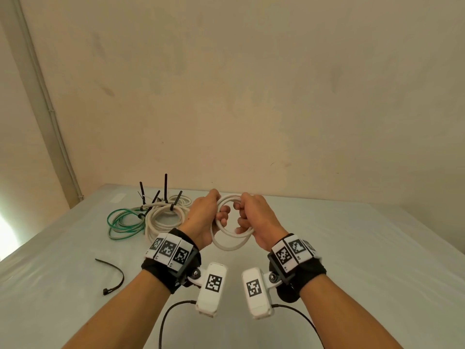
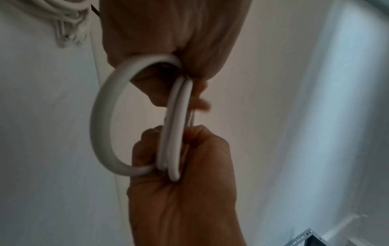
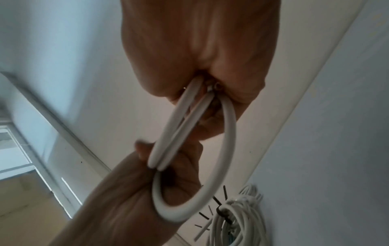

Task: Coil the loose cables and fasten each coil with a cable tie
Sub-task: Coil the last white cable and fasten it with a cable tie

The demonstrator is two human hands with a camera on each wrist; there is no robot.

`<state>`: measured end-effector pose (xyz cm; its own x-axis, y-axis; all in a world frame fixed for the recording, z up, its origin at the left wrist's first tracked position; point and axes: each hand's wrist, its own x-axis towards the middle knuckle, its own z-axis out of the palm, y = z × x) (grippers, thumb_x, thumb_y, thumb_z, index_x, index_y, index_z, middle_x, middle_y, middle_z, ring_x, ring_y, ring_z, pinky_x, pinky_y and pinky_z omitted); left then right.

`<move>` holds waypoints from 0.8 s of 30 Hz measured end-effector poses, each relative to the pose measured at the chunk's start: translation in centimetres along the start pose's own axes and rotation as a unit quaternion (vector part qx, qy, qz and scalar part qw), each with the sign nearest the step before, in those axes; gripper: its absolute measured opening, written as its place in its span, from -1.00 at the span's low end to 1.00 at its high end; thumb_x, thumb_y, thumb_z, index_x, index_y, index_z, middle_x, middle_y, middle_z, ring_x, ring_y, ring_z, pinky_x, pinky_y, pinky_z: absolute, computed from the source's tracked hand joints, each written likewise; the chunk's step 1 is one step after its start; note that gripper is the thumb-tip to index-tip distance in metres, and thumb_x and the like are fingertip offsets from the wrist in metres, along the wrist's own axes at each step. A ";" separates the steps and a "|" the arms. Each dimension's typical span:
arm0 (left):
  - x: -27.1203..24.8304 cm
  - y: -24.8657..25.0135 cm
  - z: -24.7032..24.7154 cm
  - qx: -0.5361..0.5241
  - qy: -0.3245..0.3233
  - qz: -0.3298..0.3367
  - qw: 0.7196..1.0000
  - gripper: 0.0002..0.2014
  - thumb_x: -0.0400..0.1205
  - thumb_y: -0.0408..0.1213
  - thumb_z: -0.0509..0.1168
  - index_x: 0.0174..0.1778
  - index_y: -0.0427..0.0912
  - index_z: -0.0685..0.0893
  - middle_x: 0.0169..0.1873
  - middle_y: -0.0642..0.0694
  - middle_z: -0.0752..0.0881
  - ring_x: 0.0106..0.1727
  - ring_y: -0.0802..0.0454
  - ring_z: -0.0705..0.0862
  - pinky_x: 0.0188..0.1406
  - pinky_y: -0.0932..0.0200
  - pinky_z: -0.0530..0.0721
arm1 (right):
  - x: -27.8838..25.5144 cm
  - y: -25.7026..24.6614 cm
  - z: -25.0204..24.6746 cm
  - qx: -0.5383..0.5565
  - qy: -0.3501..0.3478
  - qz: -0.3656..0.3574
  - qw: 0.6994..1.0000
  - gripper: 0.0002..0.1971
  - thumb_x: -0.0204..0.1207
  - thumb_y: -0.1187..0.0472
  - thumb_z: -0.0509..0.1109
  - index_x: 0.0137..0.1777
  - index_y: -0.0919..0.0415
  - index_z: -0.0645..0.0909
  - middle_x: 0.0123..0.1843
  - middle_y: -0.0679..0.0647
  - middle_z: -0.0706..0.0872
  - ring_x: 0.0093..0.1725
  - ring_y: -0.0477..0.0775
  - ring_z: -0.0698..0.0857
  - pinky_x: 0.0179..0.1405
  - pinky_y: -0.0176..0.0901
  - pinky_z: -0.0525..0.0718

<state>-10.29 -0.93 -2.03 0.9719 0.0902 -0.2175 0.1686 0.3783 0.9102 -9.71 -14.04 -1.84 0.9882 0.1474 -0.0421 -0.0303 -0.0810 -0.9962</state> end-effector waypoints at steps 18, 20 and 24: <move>-1.1 -0.1 -1.1 0.212 -0.092 0.092 0.969 -0.68 0.85 -0.07 0.17 0.15 -0.26 0.67 -0.39 -0.11 0.57 -0.42 0.01 0.57 -0.35 0.05 0.76 | 0.3 1.9 0.4 -0.020 0.037 -0.054 0.998 -0.48 0.84 -0.17 0.15 -0.10 0.26 0.64 -0.59 -0.14 0.33 -0.61 -0.08 0.34 -0.59 -0.21 0.39; -1.3 0.9 -1.6 0.319 -0.092 0.108 0.937 -0.65 0.85 -0.07 0.12 0.15 -0.19 0.75 -0.26 -0.19 0.77 -0.26 -0.01 0.73 0.02 -0.12 0.86 | 0.6 2.0 0.2 -0.061 0.020 -0.064 0.996 -0.44 0.83 -0.18 0.15 0.03 0.32 0.73 -0.63 -0.16 0.35 -0.63 -0.08 0.36 -0.58 -0.20 0.39; -1.5 3.4 -3.3 0.364 -0.152 0.023 0.919 -0.52 0.83 -0.07 0.00 0.21 -0.23 0.79 -0.05 -0.25 0.88 0.00 -0.02 0.82 0.27 -0.06 0.72 | 0.8 1.7 0.5 -0.155 0.006 -0.097 0.983 -0.41 0.83 -0.23 0.10 -0.15 0.26 0.63 -0.65 -0.15 0.40 -0.68 -0.09 0.40 -0.48 -0.13 0.46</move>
<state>-11.76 3.28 0.20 0.9630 -0.2123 -0.1657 0.0846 -0.3457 0.9345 -9.06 -13.61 -3.58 0.9726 0.1789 0.1483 0.2037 -0.3499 -0.9143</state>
